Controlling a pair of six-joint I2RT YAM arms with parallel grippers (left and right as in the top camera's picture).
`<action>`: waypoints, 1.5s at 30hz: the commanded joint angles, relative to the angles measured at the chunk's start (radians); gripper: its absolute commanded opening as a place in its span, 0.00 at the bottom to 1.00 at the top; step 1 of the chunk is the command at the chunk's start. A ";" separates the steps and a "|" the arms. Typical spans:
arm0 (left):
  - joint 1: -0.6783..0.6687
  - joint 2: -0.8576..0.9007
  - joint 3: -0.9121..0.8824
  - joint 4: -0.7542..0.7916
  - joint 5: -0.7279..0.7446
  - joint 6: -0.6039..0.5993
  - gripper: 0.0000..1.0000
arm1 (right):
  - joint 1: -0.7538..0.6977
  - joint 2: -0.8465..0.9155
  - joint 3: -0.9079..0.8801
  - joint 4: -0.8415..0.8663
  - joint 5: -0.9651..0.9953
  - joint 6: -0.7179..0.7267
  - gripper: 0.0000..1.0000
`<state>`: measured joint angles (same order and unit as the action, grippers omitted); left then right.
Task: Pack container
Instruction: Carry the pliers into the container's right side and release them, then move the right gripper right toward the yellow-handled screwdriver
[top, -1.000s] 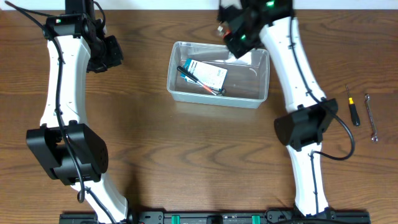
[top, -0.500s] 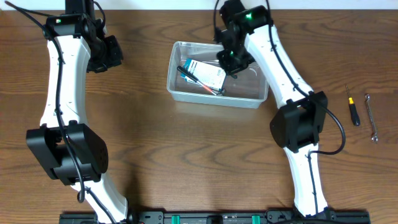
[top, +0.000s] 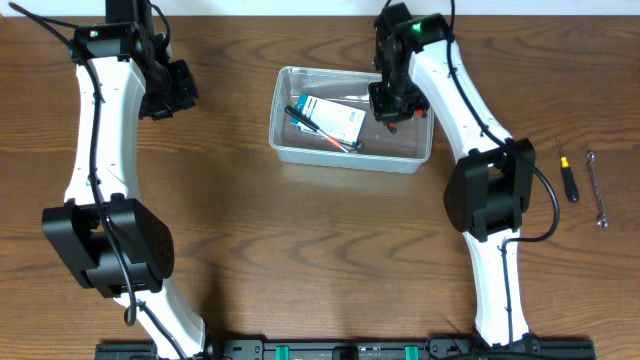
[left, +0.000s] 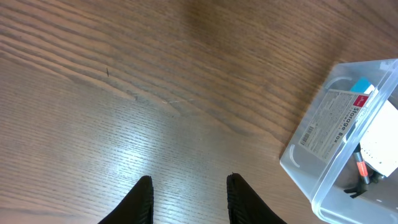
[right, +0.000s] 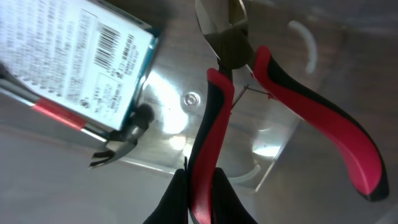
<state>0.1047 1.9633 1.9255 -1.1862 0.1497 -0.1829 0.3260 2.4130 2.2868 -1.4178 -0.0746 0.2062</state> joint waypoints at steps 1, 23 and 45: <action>0.001 0.012 -0.007 -0.008 -0.012 0.005 0.29 | 0.020 -0.032 -0.052 0.024 0.006 0.026 0.01; 0.001 0.012 -0.007 -0.018 -0.012 0.006 0.29 | 0.011 -0.033 0.295 -0.109 0.066 -0.080 0.39; 0.001 0.013 -0.007 -0.010 -0.013 0.006 0.28 | -0.594 -0.158 0.474 -0.281 0.064 -0.328 0.76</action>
<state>0.1047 1.9636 1.9255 -1.1954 0.1493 -0.1829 -0.2237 2.2692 2.8063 -1.6932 0.0761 -0.0414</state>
